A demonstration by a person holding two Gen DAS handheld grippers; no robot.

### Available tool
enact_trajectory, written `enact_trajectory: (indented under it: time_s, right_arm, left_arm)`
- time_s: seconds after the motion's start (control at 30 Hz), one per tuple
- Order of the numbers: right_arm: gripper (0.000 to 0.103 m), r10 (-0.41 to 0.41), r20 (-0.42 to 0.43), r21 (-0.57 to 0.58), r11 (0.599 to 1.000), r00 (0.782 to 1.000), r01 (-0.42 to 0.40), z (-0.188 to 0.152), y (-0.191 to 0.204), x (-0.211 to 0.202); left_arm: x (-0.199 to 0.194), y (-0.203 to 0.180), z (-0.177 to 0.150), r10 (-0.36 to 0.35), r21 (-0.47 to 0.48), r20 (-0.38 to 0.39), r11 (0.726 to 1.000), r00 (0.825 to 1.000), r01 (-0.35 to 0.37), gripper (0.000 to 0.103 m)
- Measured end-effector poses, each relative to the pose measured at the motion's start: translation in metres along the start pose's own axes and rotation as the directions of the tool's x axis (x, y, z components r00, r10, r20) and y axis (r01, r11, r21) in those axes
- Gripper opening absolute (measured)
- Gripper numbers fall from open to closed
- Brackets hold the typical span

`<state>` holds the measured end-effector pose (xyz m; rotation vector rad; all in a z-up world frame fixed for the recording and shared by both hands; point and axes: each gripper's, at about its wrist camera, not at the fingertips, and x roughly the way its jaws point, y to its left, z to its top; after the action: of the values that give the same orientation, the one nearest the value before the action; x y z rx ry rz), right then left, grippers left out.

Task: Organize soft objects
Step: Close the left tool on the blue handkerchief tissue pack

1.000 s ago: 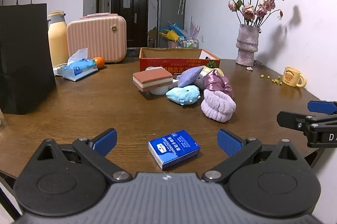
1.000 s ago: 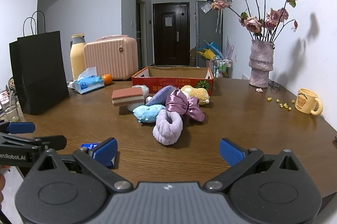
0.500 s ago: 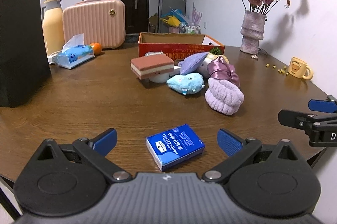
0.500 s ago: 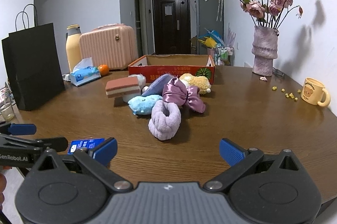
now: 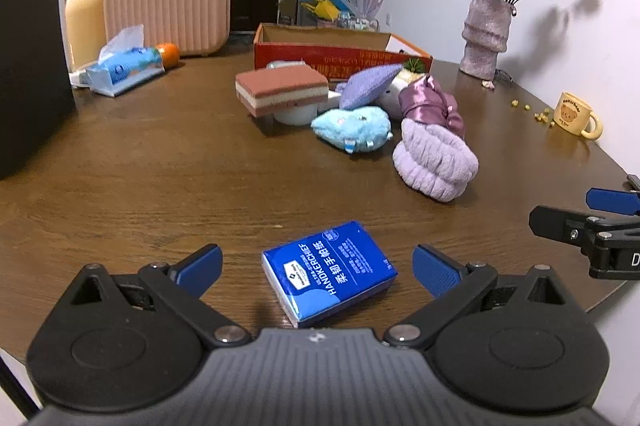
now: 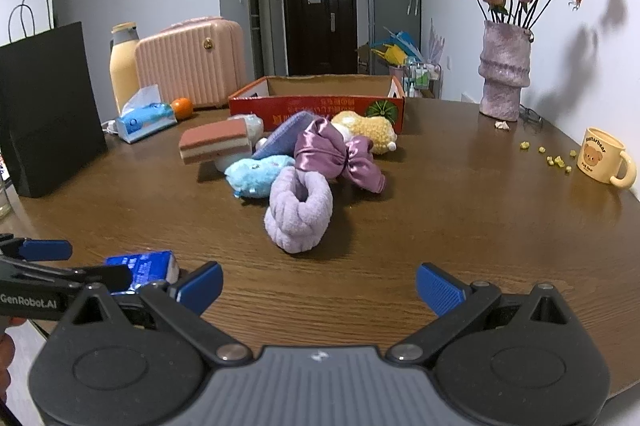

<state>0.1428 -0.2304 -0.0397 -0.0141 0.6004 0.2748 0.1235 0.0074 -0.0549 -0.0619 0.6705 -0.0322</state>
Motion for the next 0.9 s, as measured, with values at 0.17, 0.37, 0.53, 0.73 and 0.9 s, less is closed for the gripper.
enact_trajectory:
  time_s: [0.17, 0.37, 0.53, 0.73, 0.9]
  right_arm:
    - [0.103, -0.002, -0.028, -0.005, 1.0, 1.0, 0.002, 0.0, -0.001, 0.011]
    - [0.103, 0.001, -0.045, -0.003, 1.0, 0.999, -0.001, -0.001, -0.005, 0.021]
    - [0.103, 0.007, -0.058, -0.004, 1.0, 0.998, -0.007, 0.0, -0.005, 0.029]
    - [0.103, 0.019, -0.067, -0.001, 1.0, 0.998, -0.019, 0.0, -0.006, 0.035]
    - [0.103, 0.025, -0.064, 0.002, 1.0, 0.998, -0.025, -0.001, -0.007, 0.035]
  left_arm:
    - [0.017, -0.001, -0.001, -0.01, -0.002, -0.039, 1.0, 0.999, 0.01, 0.103]
    - [0.032, -0.004, -0.002, -0.01, 0.005, -0.069, 1.0, 0.998, 0.01, 0.103]
    - [0.042, -0.004, -0.001, -0.01, 0.004, -0.091, 1.0, 0.996, 0.01, 0.099]
    - [0.049, -0.007, -0.001, -0.005, 0.015, -0.106, 1.0, 0.994, 0.007, 0.089]
    - [0.049, -0.008, -0.001, -0.001, 0.019, -0.096, 1.0, 0.995, 0.002, 0.088]
